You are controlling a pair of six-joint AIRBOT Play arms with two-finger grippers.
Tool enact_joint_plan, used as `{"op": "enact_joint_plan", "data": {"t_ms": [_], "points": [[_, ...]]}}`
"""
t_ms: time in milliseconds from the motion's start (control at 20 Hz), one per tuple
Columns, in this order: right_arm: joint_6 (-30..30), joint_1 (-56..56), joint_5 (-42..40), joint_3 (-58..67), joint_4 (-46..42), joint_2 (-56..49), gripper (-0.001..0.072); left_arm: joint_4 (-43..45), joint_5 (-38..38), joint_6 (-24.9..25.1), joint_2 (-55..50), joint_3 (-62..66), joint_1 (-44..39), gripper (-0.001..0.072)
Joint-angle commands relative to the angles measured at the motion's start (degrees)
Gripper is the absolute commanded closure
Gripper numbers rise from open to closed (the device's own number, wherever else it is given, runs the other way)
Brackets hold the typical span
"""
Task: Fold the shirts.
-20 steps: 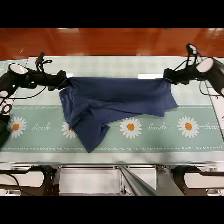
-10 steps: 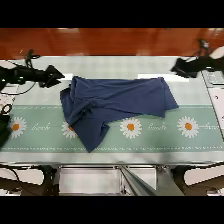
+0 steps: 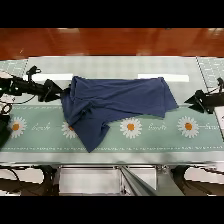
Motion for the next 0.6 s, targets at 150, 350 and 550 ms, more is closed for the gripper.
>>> {"op": "enact_joint_plan", "data": {"t_ms": [150,350,550], "points": [[-4.3,-2.4,-0.7,-4.4,3.9,1.3,0.0309,0.9,-0.6,0.8,0.6,-8.6,4.7,0.0199],[-4.4,-2.4,-0.6,-4.4,4.1,1.3,0.0309,3.1,-2.1,0.5,1.1,-11.9,5.3,0.0208],[-4.5,-2.3,-0.6,-4.4,5.4,1.3,0.0309,6.2,-0.7,-4.4,1.7,-13.0,3.1,0.0207]]}}
